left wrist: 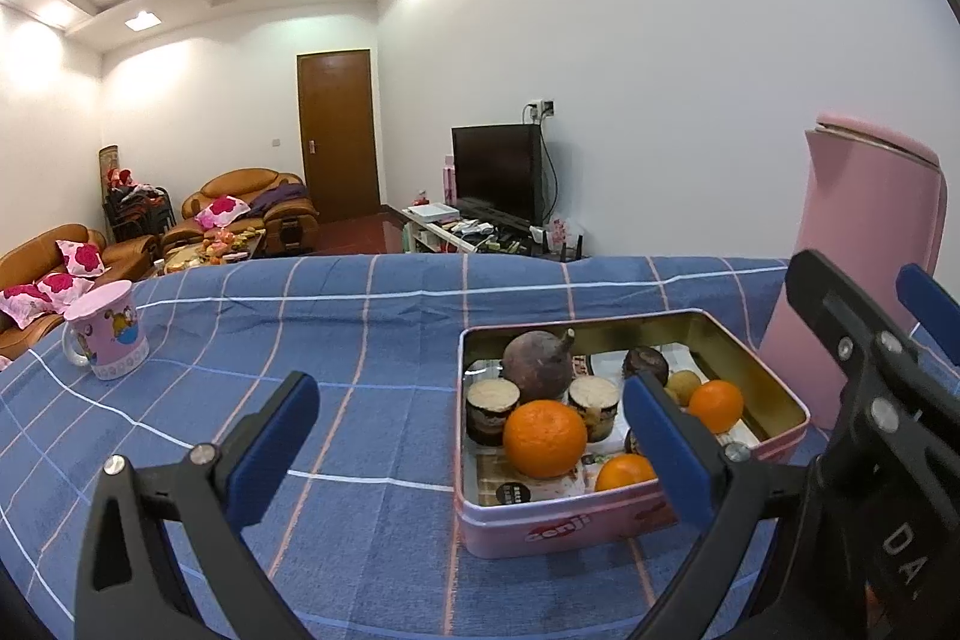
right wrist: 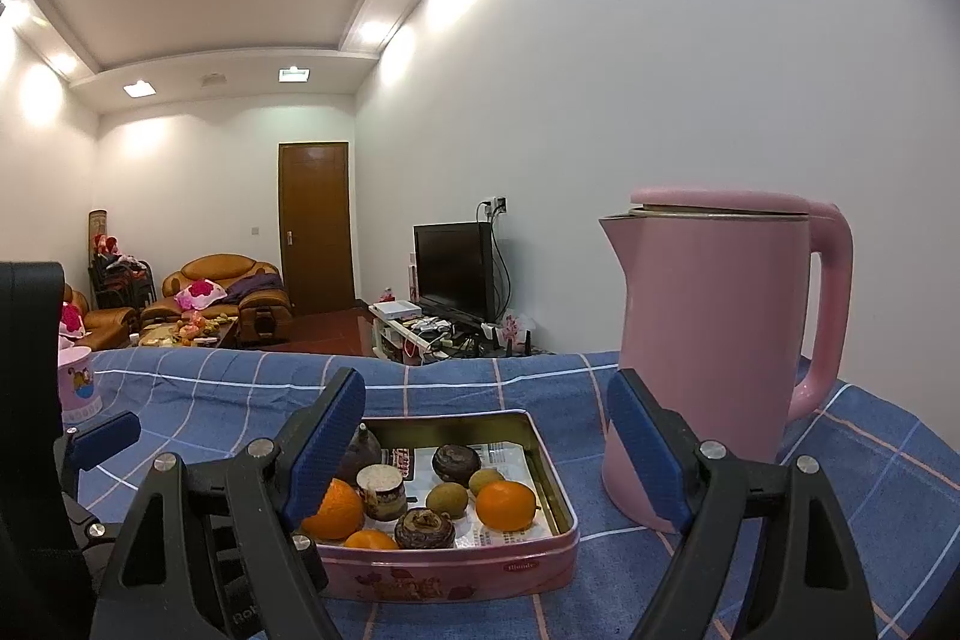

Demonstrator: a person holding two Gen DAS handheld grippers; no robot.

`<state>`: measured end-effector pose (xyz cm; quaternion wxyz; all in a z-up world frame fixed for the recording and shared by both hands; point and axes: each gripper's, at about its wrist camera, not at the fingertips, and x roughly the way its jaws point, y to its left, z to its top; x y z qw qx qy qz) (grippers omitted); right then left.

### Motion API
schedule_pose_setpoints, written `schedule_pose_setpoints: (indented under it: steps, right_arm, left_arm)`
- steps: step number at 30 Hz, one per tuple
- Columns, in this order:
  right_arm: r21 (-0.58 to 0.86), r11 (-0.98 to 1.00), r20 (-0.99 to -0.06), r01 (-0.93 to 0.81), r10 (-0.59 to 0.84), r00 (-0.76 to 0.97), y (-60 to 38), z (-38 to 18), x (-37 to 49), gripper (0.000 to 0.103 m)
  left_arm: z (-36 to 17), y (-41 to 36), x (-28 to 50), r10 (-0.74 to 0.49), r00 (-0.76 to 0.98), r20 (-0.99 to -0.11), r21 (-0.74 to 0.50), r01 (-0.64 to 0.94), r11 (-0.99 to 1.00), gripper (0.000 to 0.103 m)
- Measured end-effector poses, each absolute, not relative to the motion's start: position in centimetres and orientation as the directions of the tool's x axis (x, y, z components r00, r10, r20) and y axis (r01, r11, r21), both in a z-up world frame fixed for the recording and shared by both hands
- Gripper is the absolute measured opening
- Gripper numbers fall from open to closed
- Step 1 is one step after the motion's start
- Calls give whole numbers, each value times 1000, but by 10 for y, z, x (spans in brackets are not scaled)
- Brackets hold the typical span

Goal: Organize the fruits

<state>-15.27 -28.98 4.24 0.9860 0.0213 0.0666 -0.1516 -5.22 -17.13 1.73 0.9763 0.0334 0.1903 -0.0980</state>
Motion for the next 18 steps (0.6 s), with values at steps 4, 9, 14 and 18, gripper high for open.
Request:
schedule_pose_setpoints:
  steps: [4,9,14,18]
  right_arm:
    - [28,952,-141,305,-298,944,-291,42,-153,84]
    - [24,952,-142,305,-299,944,-290,42,-153,84]
    - [25,950,-143,313,-306,941,-290,43,-153,84]
    - [28,948,-145,317,-309,940,-291,43,-153,84]
  left_arm:
    - [17,-172,-52,-178,908,-378,28,204,979,103]
    - [17,-171,-52,-178,908,-378,28,203,979,103]
    - [17,-172,-51,-174,908,-380,29,200,979,103]
    - [15,-172,-49,-162,907,-389,36,191,981,103]
